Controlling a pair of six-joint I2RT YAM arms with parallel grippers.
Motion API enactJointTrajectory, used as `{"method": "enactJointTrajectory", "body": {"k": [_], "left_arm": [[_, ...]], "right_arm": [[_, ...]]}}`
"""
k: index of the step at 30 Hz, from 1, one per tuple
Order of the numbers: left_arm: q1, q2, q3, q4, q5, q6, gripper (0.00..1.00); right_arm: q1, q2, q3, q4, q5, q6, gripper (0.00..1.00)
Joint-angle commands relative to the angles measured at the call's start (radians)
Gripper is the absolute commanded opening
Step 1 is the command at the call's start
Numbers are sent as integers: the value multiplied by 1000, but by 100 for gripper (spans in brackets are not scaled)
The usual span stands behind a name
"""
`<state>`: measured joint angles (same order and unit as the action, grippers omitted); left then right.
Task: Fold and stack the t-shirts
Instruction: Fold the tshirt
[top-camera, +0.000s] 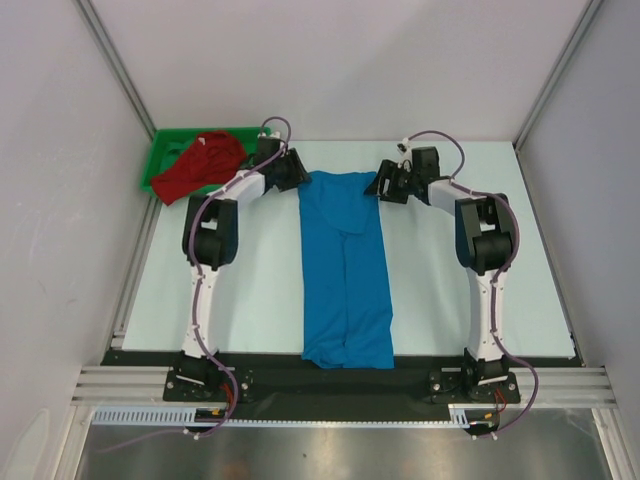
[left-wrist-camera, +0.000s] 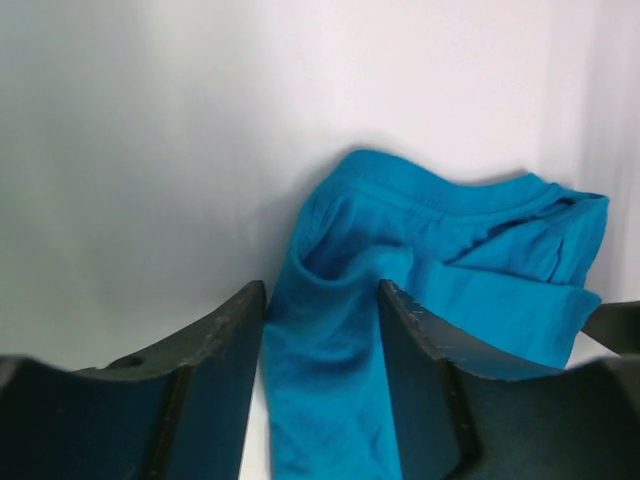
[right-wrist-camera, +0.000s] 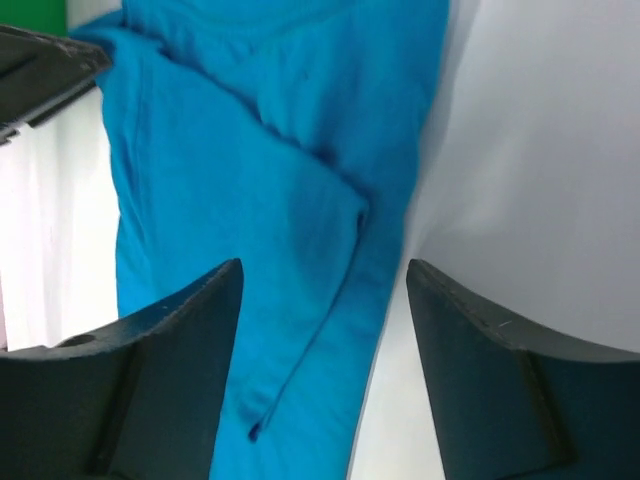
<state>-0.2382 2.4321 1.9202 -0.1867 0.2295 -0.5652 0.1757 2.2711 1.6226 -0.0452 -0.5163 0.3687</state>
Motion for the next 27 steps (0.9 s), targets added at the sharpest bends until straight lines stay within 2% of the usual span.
{"method": "enactJointTrajectory", "body": {"k": [1, 4, 7, 8, 11, 16, 18, 22, 27], "left_arm": [[-1, 50, 66, -2, 47, -47, 54], [-1, 68, 82, 21, 62, -68, 42], [2, 81, 91, 55, 65, -88, 30], [2, 82, 103, 67, 61, -94, 24], [5, 105, 138, 118, 47, -125, 13], [2, 148, 184, 257, 18, -203, 7], [4, 174, 249, 305, 16, -238, 7], [10, 243, 316, 412, 16, -329, 11], [23, 323, 428, 438, -12, -393, 16]], "right_arm": [[-13, 65, 72, 33, -34, 24, 70], [-12, 123, 129, 25, -39, 48, 61], [-12, 172, 178, 34, -53, 88, 39], [-10, 182, 186, 82, -56, 113, 25], [-12, 203, 184, 146, -38, 186, 0], [-21, 222, 186, 251, 47, 268, 0], [-31, 244, 209, 275, 70, 285, 0], [-47, 332, 389, 242, 50, 282, 0], [-62, 441, 543, 177, 21, 271, 0]]}}
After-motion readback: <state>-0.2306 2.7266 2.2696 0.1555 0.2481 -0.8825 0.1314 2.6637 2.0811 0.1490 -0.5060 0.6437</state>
